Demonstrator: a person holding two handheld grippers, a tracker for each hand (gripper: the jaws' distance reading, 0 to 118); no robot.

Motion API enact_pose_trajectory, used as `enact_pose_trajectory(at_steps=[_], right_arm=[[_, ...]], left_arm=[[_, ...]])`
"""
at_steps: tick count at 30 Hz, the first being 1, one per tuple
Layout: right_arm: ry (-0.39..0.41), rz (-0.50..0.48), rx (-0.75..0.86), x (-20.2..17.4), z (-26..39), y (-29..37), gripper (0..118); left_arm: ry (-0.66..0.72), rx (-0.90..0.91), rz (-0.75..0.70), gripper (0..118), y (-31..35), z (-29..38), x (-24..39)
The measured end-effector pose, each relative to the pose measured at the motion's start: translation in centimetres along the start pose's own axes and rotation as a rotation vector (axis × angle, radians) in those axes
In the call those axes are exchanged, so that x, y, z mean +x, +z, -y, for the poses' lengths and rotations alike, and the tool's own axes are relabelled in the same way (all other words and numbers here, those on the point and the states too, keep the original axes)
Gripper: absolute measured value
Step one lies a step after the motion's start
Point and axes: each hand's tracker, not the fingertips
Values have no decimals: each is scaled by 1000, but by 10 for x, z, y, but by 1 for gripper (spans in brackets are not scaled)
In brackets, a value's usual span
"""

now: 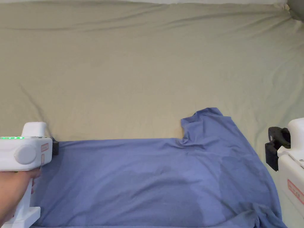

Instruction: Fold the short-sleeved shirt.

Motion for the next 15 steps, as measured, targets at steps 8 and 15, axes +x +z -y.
enact_pose_trajectory(at_steps=[8,15], right_arm=[[-30,-87,-89,18,-13,-45,27],[-35,-131,-421,31,14,-157,105]], left_arm=[[-35,221,-60,2,79,1,-1],[-110,331,-100,2,138,22,8]])
